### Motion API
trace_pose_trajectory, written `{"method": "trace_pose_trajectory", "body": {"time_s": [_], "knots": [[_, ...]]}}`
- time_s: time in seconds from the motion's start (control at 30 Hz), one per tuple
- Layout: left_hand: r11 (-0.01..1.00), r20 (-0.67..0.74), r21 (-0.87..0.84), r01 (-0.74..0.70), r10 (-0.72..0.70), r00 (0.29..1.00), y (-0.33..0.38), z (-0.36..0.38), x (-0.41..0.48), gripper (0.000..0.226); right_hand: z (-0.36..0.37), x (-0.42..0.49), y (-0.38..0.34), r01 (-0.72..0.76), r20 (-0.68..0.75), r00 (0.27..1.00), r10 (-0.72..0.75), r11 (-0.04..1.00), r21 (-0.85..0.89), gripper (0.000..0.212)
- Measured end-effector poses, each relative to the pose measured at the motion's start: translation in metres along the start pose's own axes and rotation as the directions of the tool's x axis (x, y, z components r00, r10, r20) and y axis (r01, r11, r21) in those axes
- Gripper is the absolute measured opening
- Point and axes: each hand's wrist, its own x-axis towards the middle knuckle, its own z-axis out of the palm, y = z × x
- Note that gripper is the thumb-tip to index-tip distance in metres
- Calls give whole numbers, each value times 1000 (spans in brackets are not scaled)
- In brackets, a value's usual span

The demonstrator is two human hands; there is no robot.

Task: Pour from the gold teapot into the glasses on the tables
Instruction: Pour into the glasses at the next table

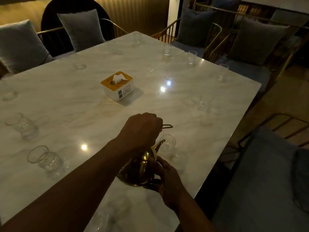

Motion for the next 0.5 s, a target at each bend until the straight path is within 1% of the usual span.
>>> {"method": "trace_pose_trajectory", "body": {"time_s": [0.13, 0.4, 0.5], "knots": [[1000, -3, 4, -10, 10, 1000, 1, 0, 0, 22, -1, 0, 2, -8, 17, 1000, 8, 1000, 8, 59], [1000, -15, 6, -15, 15, 1000, 4, -2, -3, 22, -2, -3, 1, -15, 31, 999, 14, 1000, 26, 71], [1000, -17, 16, -13, 13, 1000, 3, -3, -4, 23, -1, -3, 2, -21, 42, 999, 20, 1000, 21, 66]]}}
